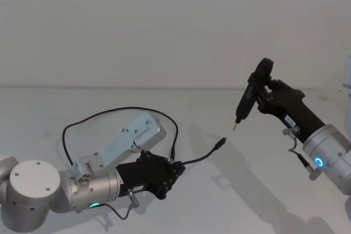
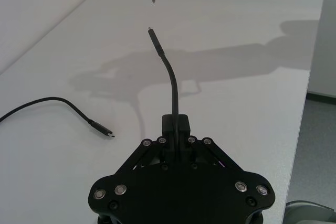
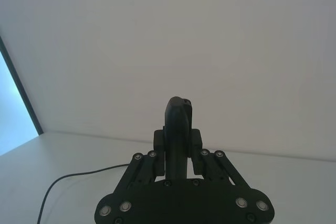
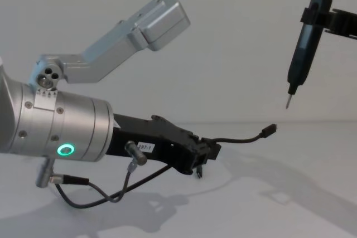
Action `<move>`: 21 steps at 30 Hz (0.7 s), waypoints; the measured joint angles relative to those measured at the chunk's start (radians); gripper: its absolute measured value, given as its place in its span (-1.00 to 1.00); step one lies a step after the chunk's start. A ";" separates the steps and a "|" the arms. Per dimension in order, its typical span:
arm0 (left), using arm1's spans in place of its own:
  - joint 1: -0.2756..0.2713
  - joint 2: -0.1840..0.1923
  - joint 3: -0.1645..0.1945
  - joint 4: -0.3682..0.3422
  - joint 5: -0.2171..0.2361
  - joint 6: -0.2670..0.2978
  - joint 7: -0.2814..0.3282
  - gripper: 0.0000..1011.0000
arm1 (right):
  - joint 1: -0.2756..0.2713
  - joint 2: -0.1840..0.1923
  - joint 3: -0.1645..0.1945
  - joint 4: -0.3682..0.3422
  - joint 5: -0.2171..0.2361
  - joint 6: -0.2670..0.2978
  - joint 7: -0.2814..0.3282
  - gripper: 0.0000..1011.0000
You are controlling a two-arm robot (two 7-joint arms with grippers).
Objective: Pick up the data cable with the one hand.
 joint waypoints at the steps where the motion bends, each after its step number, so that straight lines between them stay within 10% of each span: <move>1: 0.000 0.000 0.000 0.000 0.000 0.000 0.000 -0.92 | 0.006 0.001 -0.003 0.008 0.003 -0.001 0.006 -0.45; 21: 0.001 0.002 -0.001 -0.003 0.001 -0.003 -0.002 -0.92 | 0.047 0.009 -0.036 0.086 0.026 -0.016 0.044 -0.45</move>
